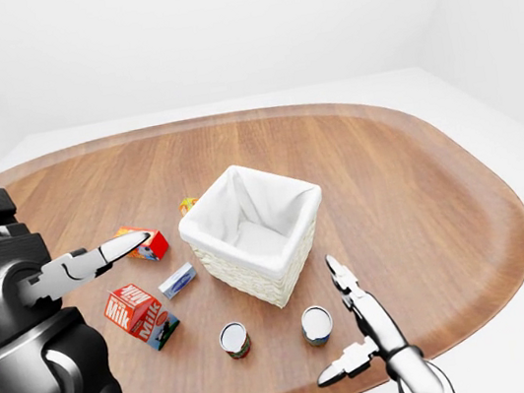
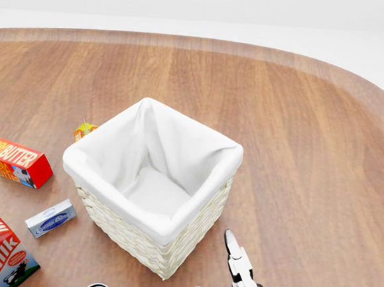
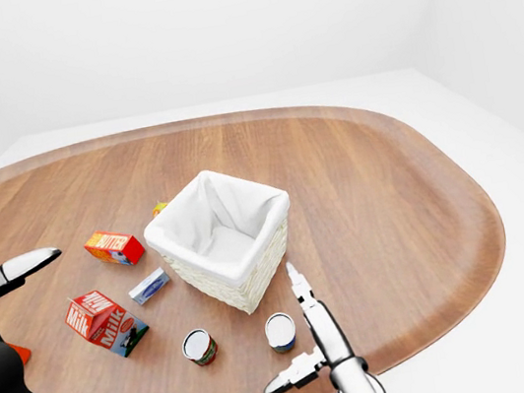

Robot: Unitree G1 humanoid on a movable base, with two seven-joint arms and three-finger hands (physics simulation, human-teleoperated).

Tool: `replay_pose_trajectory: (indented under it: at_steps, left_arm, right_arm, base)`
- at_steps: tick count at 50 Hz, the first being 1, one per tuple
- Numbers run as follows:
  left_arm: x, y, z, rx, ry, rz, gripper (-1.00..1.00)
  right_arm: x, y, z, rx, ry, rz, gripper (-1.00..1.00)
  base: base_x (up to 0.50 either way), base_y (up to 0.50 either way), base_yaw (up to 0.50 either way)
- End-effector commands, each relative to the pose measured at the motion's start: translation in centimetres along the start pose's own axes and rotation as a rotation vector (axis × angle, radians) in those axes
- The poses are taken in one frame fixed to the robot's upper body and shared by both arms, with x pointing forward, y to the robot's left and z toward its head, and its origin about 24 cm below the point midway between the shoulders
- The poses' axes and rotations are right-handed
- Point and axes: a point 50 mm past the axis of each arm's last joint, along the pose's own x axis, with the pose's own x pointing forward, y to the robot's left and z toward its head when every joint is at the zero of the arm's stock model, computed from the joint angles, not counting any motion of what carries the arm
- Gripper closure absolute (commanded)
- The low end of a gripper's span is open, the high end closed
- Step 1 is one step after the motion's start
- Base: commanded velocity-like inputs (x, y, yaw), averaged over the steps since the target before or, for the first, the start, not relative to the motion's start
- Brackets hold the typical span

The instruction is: Pick up the alphabet soup, and put it in the basket.

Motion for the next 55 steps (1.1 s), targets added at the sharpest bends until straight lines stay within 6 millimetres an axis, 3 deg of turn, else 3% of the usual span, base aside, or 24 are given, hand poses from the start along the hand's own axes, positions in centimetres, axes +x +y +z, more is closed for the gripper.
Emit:
replay_pose_trajectory:
  at_steps: [1,33,55]
  left_arm:
    - [0.0,0.0,-0.2,0.002,0.009,0.001,-1.00]
    - [-0.1,0.0,-0.2,0.006,0.009,-0.002,-1.00]
    - [-0.2,-0.1,-0.1,0.002,0.007,-0.003,-1.00]
  right_arm:
    - [0.8,0.1,-1.3,-0.003,0.060,0.021,-1.00]
    - [1.8,-0.5,-3.5,0.030,0.145,0.024,-1.00]
    - [3.8,-1.1,-4.1,-0.018,0.189,-0.002,-1.00]
  base:
    - [0.00,0.00,0.00]
    - [0.00,0.00,0.00]
    - [0.00,0.00,0.00]
